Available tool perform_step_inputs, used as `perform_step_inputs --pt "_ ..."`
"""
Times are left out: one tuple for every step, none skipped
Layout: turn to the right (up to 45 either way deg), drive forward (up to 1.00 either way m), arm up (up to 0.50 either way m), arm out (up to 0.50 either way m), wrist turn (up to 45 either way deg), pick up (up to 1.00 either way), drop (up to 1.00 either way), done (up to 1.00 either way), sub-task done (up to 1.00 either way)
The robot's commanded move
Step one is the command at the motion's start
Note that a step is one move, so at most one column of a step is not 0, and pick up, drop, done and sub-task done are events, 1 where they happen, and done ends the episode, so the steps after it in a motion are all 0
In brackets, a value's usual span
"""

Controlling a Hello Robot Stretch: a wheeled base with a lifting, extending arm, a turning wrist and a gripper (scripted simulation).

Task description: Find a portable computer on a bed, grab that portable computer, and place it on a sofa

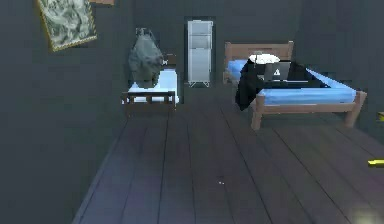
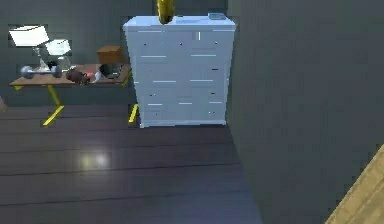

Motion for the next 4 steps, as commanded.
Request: perform_step_inputs --pt "27.0 0.00 0.00 0.00 0.0 0.00 0.00 0.00 0.00" --pt "0.0 1.00 0.00 0.00 0.0 0.00 0.00 0.00 0.00" --pt "0.0 0.40 0.00 0.00 0.0 0.00 0.00 0.00 0.00" --pt "-24.0 0.00 0.00 0.00 0.0 0.00 0.00 0.00 0.00"
